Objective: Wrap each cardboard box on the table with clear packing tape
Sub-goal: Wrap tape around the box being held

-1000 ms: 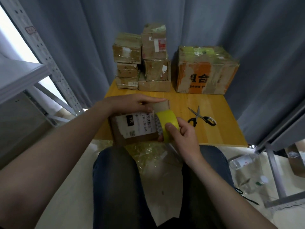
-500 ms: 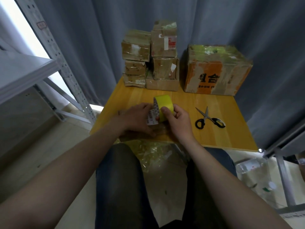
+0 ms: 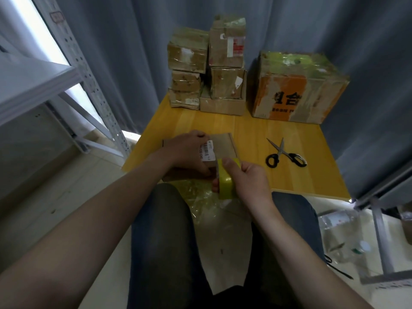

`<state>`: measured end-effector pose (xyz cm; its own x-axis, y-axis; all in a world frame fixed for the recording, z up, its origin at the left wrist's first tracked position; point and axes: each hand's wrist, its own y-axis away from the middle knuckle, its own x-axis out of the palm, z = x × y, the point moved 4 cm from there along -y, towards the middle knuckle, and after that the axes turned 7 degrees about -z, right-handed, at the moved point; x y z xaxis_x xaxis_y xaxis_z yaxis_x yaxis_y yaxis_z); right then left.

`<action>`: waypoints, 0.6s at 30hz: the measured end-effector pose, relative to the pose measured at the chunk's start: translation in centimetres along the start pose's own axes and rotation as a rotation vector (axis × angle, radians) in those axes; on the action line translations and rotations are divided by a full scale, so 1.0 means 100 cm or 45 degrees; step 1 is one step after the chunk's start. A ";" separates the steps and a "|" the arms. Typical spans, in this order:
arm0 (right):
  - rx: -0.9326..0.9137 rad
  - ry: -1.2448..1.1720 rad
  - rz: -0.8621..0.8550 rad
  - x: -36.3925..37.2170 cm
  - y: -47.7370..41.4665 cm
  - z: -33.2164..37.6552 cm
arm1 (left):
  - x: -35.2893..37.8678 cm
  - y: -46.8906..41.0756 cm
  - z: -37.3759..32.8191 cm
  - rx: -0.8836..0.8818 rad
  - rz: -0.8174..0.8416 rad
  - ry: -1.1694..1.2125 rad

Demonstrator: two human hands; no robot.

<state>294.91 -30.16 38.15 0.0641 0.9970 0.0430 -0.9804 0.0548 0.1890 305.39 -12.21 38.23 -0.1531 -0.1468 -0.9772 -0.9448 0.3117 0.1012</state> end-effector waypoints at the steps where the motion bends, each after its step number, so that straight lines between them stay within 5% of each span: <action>1: 0.013 0.024 0.005 0.000 0.001 -0.008 | 0.000 0.000 0.001 0.001 0.015 -0.017; 11: 0.134 0.032 -0.020 0.002 0.013 -0.066 | 0.003 0.000 0.001 0.004 0.060 -0.043; 18: 0.160 0.000 0.029 0.000 0.012 -0.072 | 0.005 -0.022 -0.011 0.075 0.357 -0.253</action>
<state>292.39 -29.69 31.35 0.0417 0.9980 0.0484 -0.9506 0.0247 0.3094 307.07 -14.00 37.70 -0.3395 0.1361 -0.9307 -0.8546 0.3686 0.3657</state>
